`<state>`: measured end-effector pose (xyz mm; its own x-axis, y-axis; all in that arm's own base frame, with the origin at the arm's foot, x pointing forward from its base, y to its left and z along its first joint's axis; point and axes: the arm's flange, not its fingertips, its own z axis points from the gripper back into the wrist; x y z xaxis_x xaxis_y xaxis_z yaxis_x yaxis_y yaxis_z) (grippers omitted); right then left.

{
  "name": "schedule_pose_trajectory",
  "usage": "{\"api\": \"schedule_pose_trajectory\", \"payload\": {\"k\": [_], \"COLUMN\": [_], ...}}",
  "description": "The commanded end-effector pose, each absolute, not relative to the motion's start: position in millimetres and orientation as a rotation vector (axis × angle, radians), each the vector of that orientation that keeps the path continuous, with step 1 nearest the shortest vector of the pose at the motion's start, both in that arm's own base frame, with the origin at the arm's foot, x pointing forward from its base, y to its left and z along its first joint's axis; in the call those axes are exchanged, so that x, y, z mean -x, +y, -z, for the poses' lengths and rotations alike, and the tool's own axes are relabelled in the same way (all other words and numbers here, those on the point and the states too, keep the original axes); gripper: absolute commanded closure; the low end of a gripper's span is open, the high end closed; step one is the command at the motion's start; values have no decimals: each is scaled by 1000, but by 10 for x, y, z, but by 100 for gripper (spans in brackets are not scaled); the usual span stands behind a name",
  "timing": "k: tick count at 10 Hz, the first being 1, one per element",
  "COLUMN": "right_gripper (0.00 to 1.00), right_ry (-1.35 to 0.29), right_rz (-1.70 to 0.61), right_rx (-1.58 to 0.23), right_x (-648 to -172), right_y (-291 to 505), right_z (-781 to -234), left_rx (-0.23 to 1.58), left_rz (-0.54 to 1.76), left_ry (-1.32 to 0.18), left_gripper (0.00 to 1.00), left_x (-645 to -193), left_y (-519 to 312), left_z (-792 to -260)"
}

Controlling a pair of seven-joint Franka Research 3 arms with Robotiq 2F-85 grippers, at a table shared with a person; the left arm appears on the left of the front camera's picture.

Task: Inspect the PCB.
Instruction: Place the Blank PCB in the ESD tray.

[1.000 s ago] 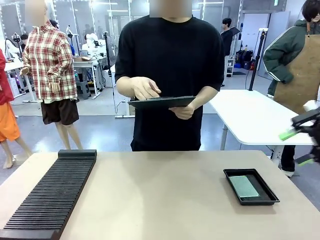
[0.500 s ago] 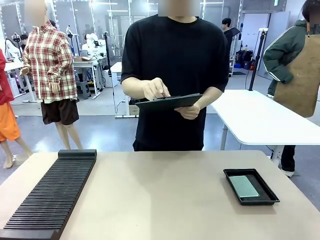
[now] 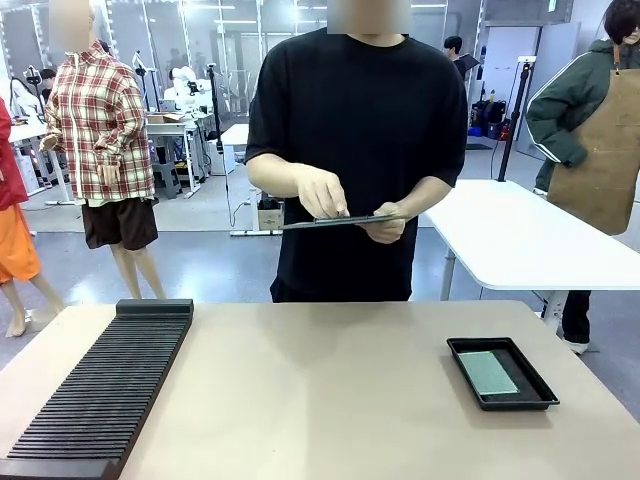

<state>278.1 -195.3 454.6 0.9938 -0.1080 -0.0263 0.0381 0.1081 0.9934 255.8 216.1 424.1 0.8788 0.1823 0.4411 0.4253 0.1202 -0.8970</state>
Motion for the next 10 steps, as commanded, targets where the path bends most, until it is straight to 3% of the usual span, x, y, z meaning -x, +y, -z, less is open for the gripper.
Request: {"api": "schedule_pose_trajectory", "payload": {"k": [1, 10], "right_gripper": [0, 0], "right_ry": [-63, -63], "right_rz": [100, 100], "right_rx": [-1444, -1444], "right_x": [-2735, -2735], "right_y": [-1945, -1945], "right_z": [-4625, -4625], "left_rx": [1448, 1448], "left_rz": [188, 188], "left_ry": [-507, -507], "left_gripper": [0, 0], "left_x": [-2541, -2541], "left_y": [2153, 2153], "left_z": [-4266, -4266]}}
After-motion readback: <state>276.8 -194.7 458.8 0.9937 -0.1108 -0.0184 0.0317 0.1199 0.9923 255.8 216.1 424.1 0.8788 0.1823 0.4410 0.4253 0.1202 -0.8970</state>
